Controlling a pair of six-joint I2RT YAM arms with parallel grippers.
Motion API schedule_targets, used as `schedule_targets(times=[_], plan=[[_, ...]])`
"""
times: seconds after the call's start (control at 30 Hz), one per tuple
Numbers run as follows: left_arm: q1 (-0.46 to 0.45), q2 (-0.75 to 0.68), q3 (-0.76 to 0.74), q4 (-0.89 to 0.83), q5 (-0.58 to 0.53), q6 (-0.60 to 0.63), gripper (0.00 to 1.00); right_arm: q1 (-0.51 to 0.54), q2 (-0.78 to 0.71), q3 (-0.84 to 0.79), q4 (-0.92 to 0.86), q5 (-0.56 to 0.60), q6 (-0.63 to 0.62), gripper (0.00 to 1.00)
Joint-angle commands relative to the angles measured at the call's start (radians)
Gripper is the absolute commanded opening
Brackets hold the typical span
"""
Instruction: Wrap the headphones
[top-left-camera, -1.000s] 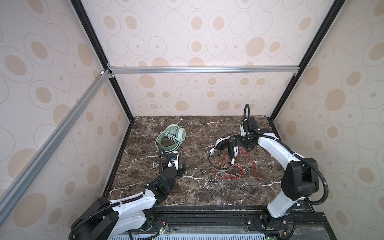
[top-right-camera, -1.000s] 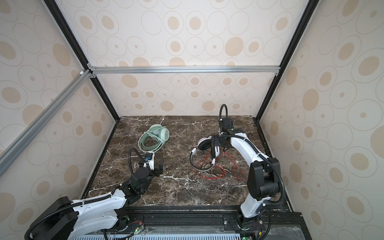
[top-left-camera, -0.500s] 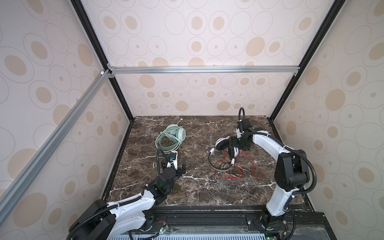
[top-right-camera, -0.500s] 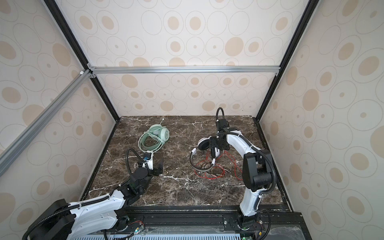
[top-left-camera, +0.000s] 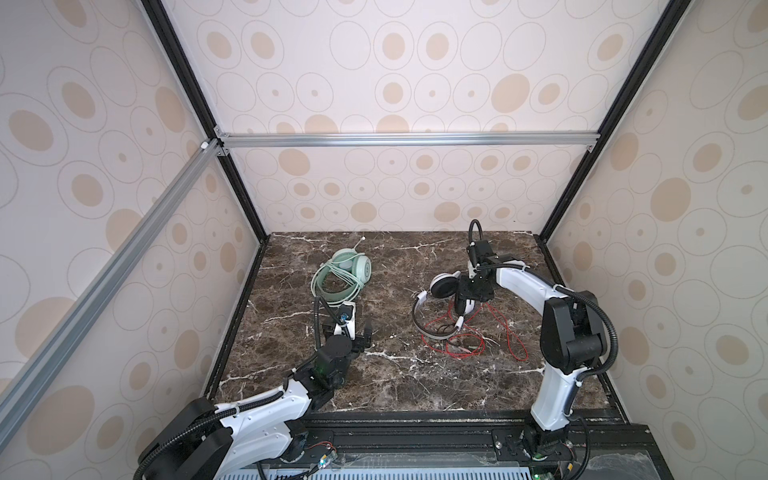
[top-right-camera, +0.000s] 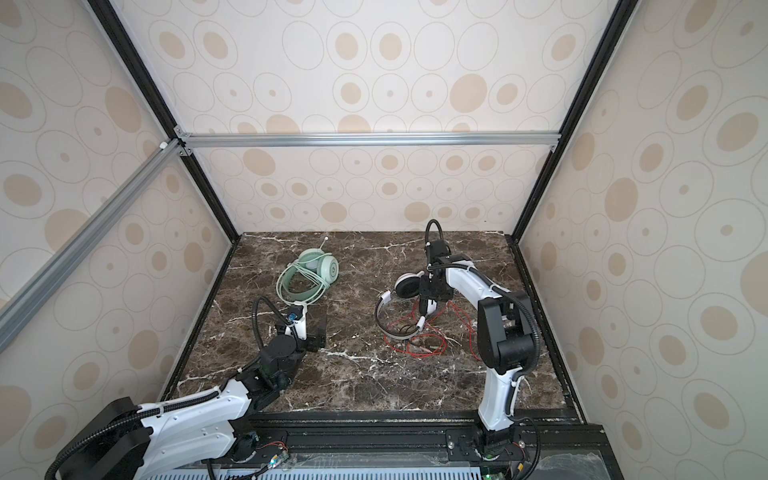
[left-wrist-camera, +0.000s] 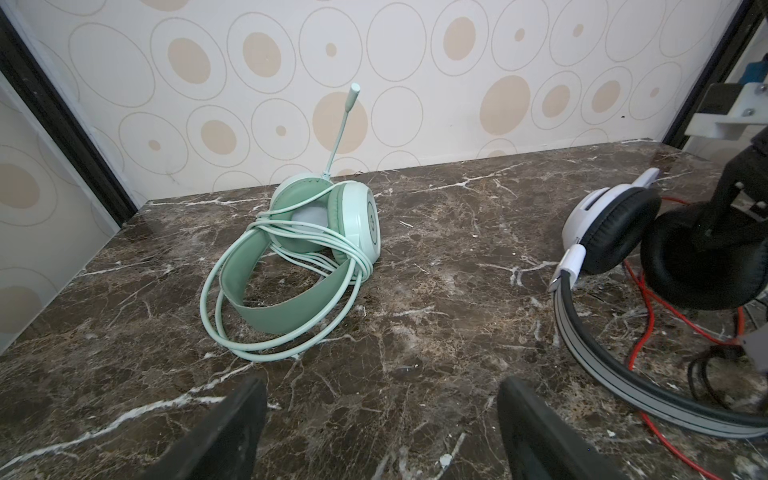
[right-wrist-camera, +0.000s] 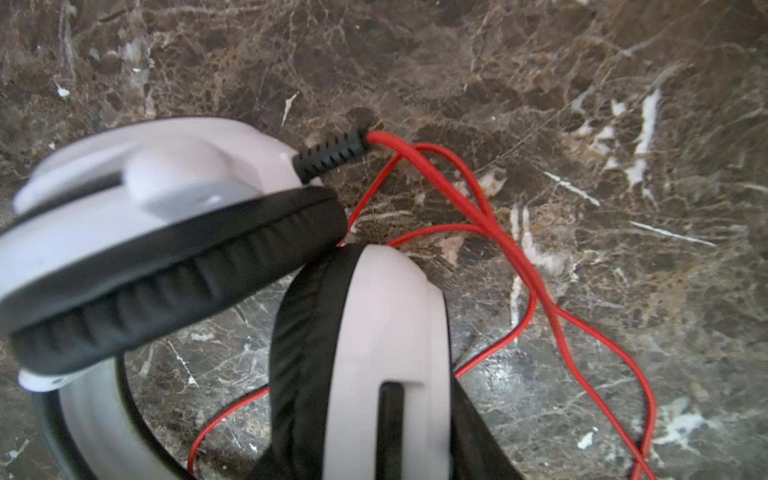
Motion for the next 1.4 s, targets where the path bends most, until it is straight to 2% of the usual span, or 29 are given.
schedule_targets(times=[0.0,0.17,0.33,0.47,0.57,0.63,0.7,0.83,0.97,1.13,1.27,1.37], plan=[[-0.007,0.020,0.020,-0.006,-0.019,0.007,0.87,0.011,-0.116,-0.032,0.010,0.031,0.023,0.39],[-0.007,0.036,0.035,-0.019,-0.022,0.005,0.86,0.014,-0.255,-0.135,0.099,-0.004,0.060,0.40],[-0.009,0.030,0.033,-0.020,-0.021,0.003,0.87,0.015,-0.341,-0.232,0.187,-0.061,0.160,0.40],[-0.008,0.050,0.065,-0.060,-0.028,-0.012,0.88,0.073,-0.396,-0.305,0.260,-0.066,0.233,0.41],[-0.007,0.065,0.123,-0.154,-0.049,-0.085,0.89,0.105,-0.436,-0.371,0.335,-0.066,0.276,0.41],[-0.008,0.059,0.143,-0.195,0.001,-0.153,0.89,0.124,-0.446,-0.390,0.353,-0.062,0.281,0.41],[-0.008,0.048,0.154,-0.209,0.086,-0.227,0.89,0.139,-0.453,-0.399,0.354,-0.035,0.277,0.41],[-0.008,0.061,0.197,-0.271,0.186,-0.351,0.88,0.159,-0.468,-0.425,0.370,0.009,0.281,0.41],[-0.008,0.120,0.245,-0.332,0.272,-0.434,0.87,0.185,-0.477,-0.459,0.409,0.054,0.360,0.41],[-0.009,0.112,0.249,-0.350,0.247,-0.460,0.87,0.294,-0.466,-0.459,0.422,0.207,0.496,0.41],[-0.009,0.091,0.267,-0.369,0.238,-0.486,0.88,0.398,-0.435,-0.405,0.310,0.416,0.691,0.40],[-0.009,0.114,0.310,-0.468,0.230,-0.534,0.88,0.447,-0.402,-0.368,0.253,0.469,0.804,0.39]])
